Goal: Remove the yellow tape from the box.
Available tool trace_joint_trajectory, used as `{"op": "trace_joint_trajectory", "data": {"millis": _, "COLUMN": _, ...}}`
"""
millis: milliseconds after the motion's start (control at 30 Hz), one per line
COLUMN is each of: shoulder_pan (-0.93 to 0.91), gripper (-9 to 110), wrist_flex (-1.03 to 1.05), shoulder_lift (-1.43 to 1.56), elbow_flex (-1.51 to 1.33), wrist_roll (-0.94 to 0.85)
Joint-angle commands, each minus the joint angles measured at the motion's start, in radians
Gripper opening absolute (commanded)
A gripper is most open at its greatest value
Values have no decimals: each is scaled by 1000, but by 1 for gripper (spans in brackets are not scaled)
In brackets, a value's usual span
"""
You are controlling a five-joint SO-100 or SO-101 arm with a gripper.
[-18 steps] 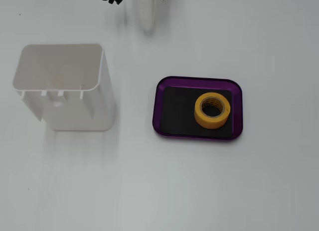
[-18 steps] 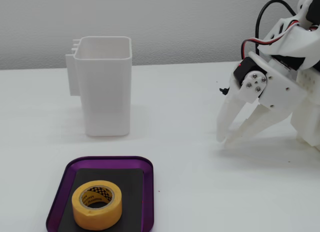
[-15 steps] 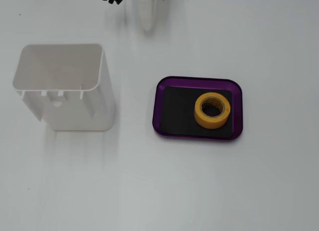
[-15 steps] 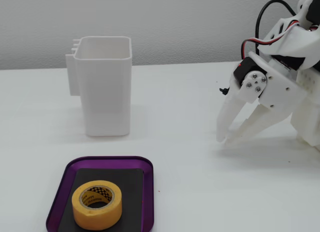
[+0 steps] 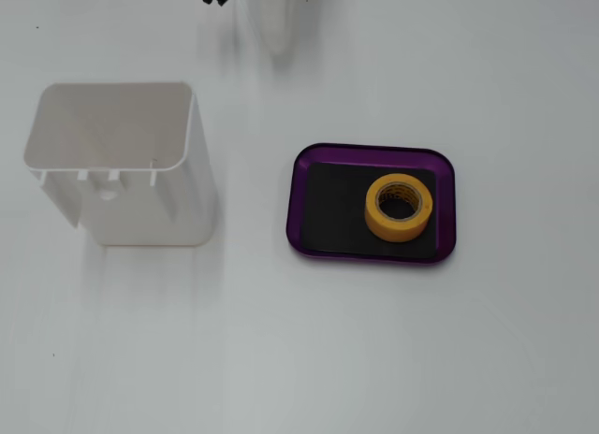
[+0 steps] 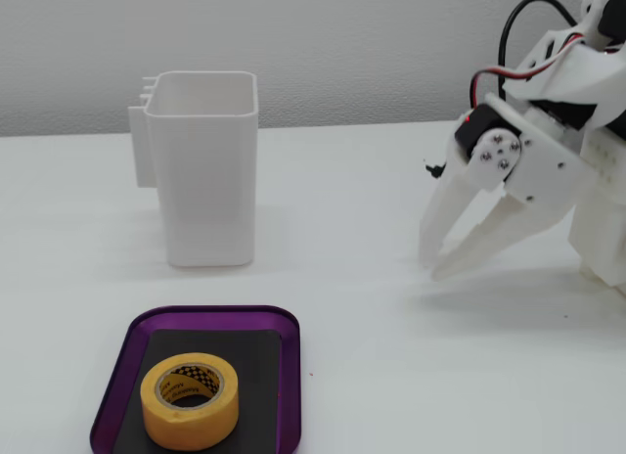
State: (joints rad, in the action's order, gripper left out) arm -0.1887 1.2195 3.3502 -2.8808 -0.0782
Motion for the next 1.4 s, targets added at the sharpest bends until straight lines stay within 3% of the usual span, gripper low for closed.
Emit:
{"op": "trace_joint_trajectory", "data": {"millis": 0, "shoulder_pan": -5, "gripper": 1, "wrist_flex": -9, "shoulder_lift": 20, "elbow_flex": 126, "wrist_roll": -164}}
{"op": "trace_joint_trajectory", "data": {"millis": 133, "shoulder_pan": 5, "gripper": 1, "wrist_flex": 0, "shoulder_lift": -66, "elbow_flex": 233, "wrist_roll": -235}}
{"op": "trace_joint_trajectory", "data": {"millis": 367, "shoulder_pan": 11, "gripper": 4, "wrist_flex": 5, "shoulder_lift": -569, "elbow_flex": 509, "wrist_roll": -245}}
{"op": "trace_joint_trajectory", "data": {"millis": 700, "shoulder_pan": 218, "gripper": 11, "wrist_flex": 77, "shoulder_lift": -1166, "elbow_flex": 992, "wrist_roll": -209}}
{"op": "trace_joint_trajectory", "data": {"millis": 1033, "shoulder_pan": 235, "gripper": 13, "wrist_flex": 71, "shoulder_lift": -1540, "elbow_flex": 1285, "wrist_roll": -123}}
{"op": "trace_joint_trajectory", "data": {"millis": 1367, "shoulder_pan": 236, "gripper": 18, "wrist_flex": 60, "shoulder_lift": -1720, "elbow_flex": 1335, "wrist_roll": -124}}
